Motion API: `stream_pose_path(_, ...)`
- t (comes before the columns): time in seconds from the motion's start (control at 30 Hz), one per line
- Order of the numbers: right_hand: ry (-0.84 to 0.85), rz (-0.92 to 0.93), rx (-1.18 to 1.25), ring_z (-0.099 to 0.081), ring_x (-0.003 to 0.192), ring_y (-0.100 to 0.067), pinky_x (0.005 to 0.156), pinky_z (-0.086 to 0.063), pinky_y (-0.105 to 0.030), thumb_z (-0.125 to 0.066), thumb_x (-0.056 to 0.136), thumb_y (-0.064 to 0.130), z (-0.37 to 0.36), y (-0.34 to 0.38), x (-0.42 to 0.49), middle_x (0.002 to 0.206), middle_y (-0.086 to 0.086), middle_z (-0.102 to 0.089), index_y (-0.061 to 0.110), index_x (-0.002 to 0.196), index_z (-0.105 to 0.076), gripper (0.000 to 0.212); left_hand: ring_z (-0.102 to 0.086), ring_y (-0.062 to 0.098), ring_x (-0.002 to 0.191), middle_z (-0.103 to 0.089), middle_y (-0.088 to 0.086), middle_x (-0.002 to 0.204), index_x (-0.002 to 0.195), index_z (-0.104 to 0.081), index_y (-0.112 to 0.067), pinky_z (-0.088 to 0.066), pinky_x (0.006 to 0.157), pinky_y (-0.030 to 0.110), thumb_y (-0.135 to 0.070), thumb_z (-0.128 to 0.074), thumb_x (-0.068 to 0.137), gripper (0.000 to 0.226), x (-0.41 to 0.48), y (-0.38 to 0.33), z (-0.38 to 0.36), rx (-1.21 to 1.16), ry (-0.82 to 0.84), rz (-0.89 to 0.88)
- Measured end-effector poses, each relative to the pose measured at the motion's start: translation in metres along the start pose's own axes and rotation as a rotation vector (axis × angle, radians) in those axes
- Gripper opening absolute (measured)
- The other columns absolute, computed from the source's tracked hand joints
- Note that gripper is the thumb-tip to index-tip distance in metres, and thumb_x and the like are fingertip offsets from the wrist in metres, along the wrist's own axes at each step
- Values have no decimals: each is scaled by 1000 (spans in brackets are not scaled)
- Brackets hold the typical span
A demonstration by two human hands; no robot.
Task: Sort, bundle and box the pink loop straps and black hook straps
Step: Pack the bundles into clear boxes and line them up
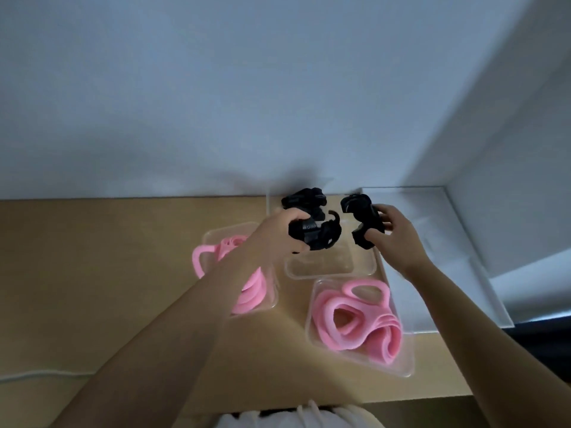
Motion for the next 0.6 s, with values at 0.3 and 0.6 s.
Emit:
stream_pose_path(0.3, 179, 51, -28, -51, 91, -8, 66, -39, 0, -63, 79, 1, -8, -20, -2, 105, 3, -54, 17, 124, -52, 50, -52, 23, 116, -61, 3, 115, 120, -59, -14, -36, 96, 28, -26, -69, 82, 41, 13, 6, -49, 456, 86, -18)
stream_pose_path(0.6, 426, 287, -505, -49, 105, -23, 88, -43, -30, -61, 79, 15, -59, 0, 11, 114, -6, -52, 21, 134, -46, 58, -49, 21, 120, -61, -1, 116, 125, -57, -23, -36, 95, 31, -15, -48, 90, 36, 13, 2, -48, 971, 182, -94)
Point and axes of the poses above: each hand's wrist, its own x-axis towards the middle knuckle, its own z-axis out of the back of the hand, y = z × x, the point moved 9 cm from there along x, towards the middle knuckle
